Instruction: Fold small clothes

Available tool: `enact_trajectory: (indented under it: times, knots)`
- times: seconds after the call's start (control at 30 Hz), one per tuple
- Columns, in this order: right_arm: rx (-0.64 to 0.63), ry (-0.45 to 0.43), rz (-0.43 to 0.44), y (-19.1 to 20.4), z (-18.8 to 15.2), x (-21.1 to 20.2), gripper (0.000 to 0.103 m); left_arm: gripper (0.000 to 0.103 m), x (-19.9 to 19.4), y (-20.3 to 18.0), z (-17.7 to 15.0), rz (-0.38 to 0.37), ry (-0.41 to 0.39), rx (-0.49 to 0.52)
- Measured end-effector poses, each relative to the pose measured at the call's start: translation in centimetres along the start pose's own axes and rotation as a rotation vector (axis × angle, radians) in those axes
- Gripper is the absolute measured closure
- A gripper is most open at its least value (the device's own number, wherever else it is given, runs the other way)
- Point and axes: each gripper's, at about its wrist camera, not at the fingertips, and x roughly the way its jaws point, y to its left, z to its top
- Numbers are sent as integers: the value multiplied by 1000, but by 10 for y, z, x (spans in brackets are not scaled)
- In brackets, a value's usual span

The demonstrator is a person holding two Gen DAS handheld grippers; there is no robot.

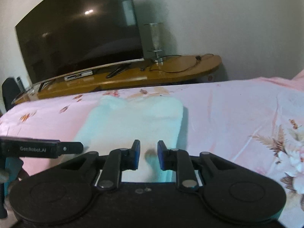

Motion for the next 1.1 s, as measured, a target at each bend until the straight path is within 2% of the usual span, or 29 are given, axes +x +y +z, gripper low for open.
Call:
enact_trajectory:
  times: [0.13,0.27,0.33,0.4,0.47,0.53,0.63,0.7,0.83,0.9,0.97,1.03,1.1]
  knots:
    - [-18,41,11,10,-23,-16,82,20,-10,0,-27,0,41,7]
    - [-5,126,-34,12,-53,-17,82,20,-26,-6,-48,10,43,71]
    - [-5,112,-35,11,-59,-26,82,20,-33,-5,-48,12,46,101]
    - [-12,114,-37,11,-56,-33,80,20,-40,3,-40,0,20,83]
    - [5,60,-26,4,-47,-44,60,20,-42,11,-26,-15,-17,57]
    - [83,13,-11,-14,-35,-46,46,20,-36,16,-11,-41,-30,31]
    - [245,0,19,-44,-12,-30,45,20,-17,22,10,-71,-19,-13]
    - [267,1,34,-51,-1,-14,45,20,-5,23,18,-77,-13,-24]
    - [266,59,93,-52,12,24,48,20,17,24,25,-72,6,-41]
    - [252,82,82,-51,12,39,49,20,26,23,25,-73,23,-37]
    - [188,95,38,-44,11,50,82,20,30,22,25,-81,30,-35]
    - [117,83,7,-37,9,50,82,20,32,20,26,-90,30,-24]
    - [120,78,1,-40,8,49,81,20,33,19,28,-105,31,-16]
